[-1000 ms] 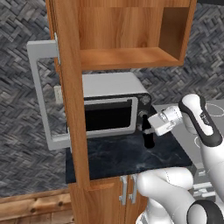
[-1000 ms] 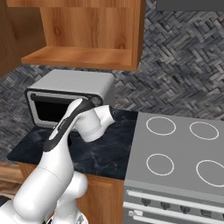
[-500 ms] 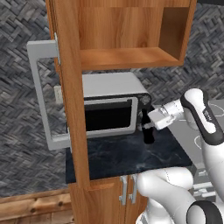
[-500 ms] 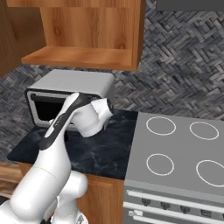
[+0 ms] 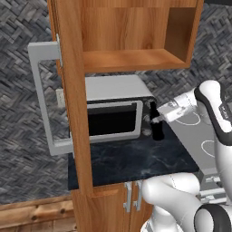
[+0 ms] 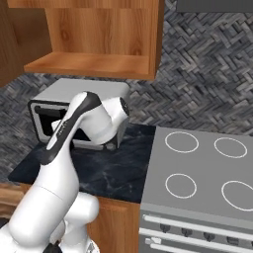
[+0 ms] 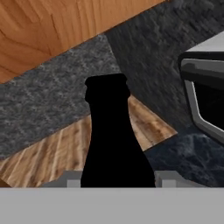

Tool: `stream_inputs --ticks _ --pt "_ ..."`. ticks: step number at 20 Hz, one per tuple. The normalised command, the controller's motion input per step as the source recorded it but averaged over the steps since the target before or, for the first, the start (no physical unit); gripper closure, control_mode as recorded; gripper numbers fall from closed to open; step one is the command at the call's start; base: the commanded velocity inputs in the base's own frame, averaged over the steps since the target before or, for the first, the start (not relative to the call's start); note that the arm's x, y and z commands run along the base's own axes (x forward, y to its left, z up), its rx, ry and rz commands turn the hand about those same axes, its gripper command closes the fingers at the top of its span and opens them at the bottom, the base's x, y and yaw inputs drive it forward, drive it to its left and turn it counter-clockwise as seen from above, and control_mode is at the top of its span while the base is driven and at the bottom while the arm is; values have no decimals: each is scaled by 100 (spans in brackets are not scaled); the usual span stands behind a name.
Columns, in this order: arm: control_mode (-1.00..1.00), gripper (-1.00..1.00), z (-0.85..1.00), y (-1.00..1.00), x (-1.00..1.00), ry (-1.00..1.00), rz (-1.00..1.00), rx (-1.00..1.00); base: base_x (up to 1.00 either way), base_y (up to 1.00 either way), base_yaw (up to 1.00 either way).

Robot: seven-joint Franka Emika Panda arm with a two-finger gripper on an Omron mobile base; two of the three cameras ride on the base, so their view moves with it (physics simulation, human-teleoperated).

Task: Pick the bottled drink from the counter and place it in the open cabinet.

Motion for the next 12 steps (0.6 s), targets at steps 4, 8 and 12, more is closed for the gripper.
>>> stream_inputs --ticks 4,8,12 --pt "-100 100 45 -1 -16 -21 -2 0 0 0 0" --pt "-100 100 48 0 -11 -21 -12 0 0 0 0" --pt "-100 100 50 0 -8 -19 -14 0 0 0 0"
